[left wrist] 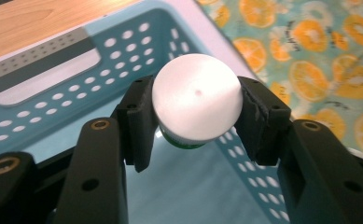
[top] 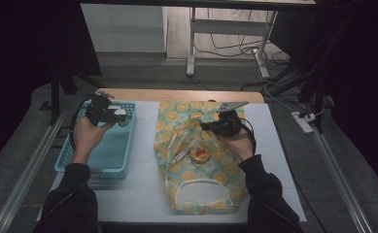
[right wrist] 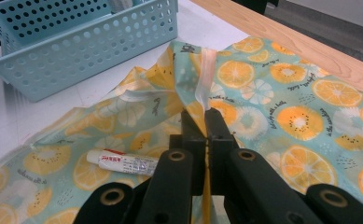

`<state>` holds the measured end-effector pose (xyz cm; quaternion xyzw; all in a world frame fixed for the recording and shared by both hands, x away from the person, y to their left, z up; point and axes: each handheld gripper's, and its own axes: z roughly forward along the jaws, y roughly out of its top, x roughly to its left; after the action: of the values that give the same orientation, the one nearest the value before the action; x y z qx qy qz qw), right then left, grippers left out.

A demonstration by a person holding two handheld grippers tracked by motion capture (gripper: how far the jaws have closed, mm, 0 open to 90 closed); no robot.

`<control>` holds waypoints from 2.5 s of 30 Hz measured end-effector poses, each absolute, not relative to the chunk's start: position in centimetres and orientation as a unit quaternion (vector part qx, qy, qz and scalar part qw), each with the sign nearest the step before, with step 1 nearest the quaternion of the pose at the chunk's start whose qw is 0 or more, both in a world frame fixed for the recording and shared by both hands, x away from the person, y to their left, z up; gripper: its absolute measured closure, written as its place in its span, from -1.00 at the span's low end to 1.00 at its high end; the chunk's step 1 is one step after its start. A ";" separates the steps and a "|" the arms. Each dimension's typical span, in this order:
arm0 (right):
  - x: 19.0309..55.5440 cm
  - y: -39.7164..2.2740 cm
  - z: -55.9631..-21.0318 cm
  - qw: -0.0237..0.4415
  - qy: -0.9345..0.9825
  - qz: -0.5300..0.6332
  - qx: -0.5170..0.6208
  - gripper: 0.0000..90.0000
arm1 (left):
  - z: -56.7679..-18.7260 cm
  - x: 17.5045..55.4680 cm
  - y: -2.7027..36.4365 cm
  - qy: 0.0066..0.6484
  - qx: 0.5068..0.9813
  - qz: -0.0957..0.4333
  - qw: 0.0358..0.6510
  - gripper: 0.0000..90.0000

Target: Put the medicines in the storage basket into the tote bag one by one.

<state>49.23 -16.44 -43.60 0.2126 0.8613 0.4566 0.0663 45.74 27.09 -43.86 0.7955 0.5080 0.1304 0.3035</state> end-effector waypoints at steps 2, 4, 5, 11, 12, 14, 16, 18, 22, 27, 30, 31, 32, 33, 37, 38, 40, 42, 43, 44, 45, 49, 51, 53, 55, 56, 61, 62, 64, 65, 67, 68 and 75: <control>49.2 -16.4 -43.6 0.067 0.862 0.456 0.213 0.99 | -43.6 45.5 26.9 0.503 0.798 0.131 0.305 0.13; 49.2 -16.4 -43.6 0.068 0.862 0.456 0.213 0.99 | -43.4 45.3 26.7 0.499 0.800 0.129 0.308 0.13; 49.2 -16.4 -43.6 0.067 0.861 0.456 0.213 0.99 | -43.3 45.2 26.6 0.497 0.800 0.129 0.310 0.13; 49.2 -16.4 -43.6 0.067 0.862 0.456 0.213 0.99 | -42.7 44.5 26.1 0.484 0.803 0.125 0.325 0.13; 49.2 -16.4 -43.6 0.068 0.862 0.456 0.213 0.99 | -42.6 44.4 26.0 0.482 0.804 0.126 0.325 0.13; 49.2 -16.4 -43.6 0.068 0.862 0.456 0.213 0.99 | -42.4 44.2 25.8 0.478 0.805 0.126 0.328 0.13; 49.2 -16.4 -43.6 0.069 0.862 0.456 0.213 0.99 | -42.1 44.0 25.6 0.474 0.806 0.126 0.331 0.13; 49.2 -16.4 -43.5 0.069 0.861 0.457 0.212 0.99 | -41.8 43.7 25.3 0.467 0.809 0.126 0.335 0.13; 49.2 -16.4 -43.5 0.069 0.861 0.458 0.212 0.99 | -41.2 43.0 24.4 0.450 0.815 0.125 0.344 0.13; 49.2 -16.5 -43.4 0.072 0.860 0.458 0.213 0.99 | -40.6 42.3 22.9 0.428 0.824 0.118 0.352 0.13; 49.2 -16.5 -43.4 0.072 0.860 0.458 0.212 0.99 | -40.4 41.9 21.8 0.412 0.831 0.112 0.357 0.13; 49.2 -16.5 -43.4 0.073 0.860 0.458 0.212 0.99 | -40.3 41.8 21.5 0.407 0.833 0.109 0.359 0.13; 49.2 -16.5 -43.4 0.072 0.860 0.458 0.212 0.99 | -40.3 41.8 21.1 0.402 0.835 0.105 0.361 0.13; 49.2 -16.5 -43.4 0.072 0.860 0.458 0.212 0.99 | -40.2 41.7 20.8 0.397 0.837 0.105 0.362 0.13; 49.2 -16.5 -43.4 0.073 0.859 0.459 0.213 0.99 | -40.2 41.4 19.4 0.378 0.844 0.091 0.370 0.13; 49.2 -16.5 -43.4 0.073 0.859 0.459 0.213 0.99 | -40.2 41.3 19.1 0.374 0.845 0.090 0.371 0.13; 49.2 -16.5 -43.4 0.074 0.859 0.459 0.213 0.99 | -40.2 41.2 18.4 0.365 0.849 0.085 0.373 0.13; 49.2 -16.5 -43.4 0.073 0.860 0.458 0.214 0.99 | -40.2 41.1 17.7 0.356 0.852 0.082 0.374 0.13; 49.2 -16.5 -43.4 0.073 0.860 0.458 0.214 0.99 | -40.2 41.0 17.4 0.351 0.854 0.080 0.375 0.13; 49.2 -16.5 -43.4 0.073 0.860 0.458 0.214 0.99 | -40.2 41.0 17.1 0.348 0.855 0.077 0.378 0.13; 49.2 -16.5 -43.4 0.073 0.860 0.458 0.214 0.99 | -40.2 40.9 16.7 0.343 0.856 0.076 0.379 0.13; 49.3 -16.5 -43.5 0.073 0.859 0.458 0.214 0.99 | -40.3 40.8 15.2 0.327 0.863 0.067 0.380 0.13; 49.3 -16.5 -43.5 0.072 0.860 0.457 0.215 0.99 | -40.4 40.8 14.4 0.320 0.866 0.063 0.380 0.13; 49.3 -16.5 -43.6 0.073 0.860 0.456 0.215 0.99 | -40.5 40.9 13.6 0.313 0.869 0.060 0.379 0.13; 49.3 -16.5 -43.6 0.072 0.860 0.456 0.216 0.99 | -40.7 40.9 13.0 0.307 0.871 0.056 0.380 0.13; 49.3 -16.5 -43.6 0.072 0.860 0.456 0.216 0.99 | -40.7 41.0 12.6 0.305 0.872 0.054 0.379 0.13; 49.4 -16.6 -43.7 0.070 0.859 0.457 0.218 0.99 | -41.1 41.3 11.0 0.292 0.877 0.047 0.379 0.13; 49.4 -16.6 -43.7 0.070 0.859 0.458 0.218 0.99 | -41.1 41.4 10.7 0.287 0.879 0.046 0.377 0.13; 49.5 -16.6 -43.7 0.070 0.858 0.459 0.219 0.99 | -41.3 41.4 9.9 0.281 0.881 0.043 0.378 0.13; 49.5 -16.7 -43.7 0.070 0.858 0.459 0.219 0.99 | -41.4 41.5 9.4 0.278 0.882 0.041 0.378 0.13; 49.5 -16.7 -43.7 0.070 0.858 0.459 0.219 0.99 | -41.5 41.6 8.6 0.272 0.885 0.040 0.376 0.13; 49.5 -16.7 -43.7 0.070 0.857 0.460 0.219 0.99 | -41.6 41.6 8.2 0.268 0.887 0.039 0.374 0.13; 49.5 -16.7 -43.7 0.071 0.857 0.462 0.219 0.99 | -42.6 42.4 5.5 0.259 0.895 0.045 0.359 0.13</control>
<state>49.50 -16.73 -43.67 0.2192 0.8566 0.4618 0.0708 42.39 5.53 -42.60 0.8955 0.2593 0.0454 0.3589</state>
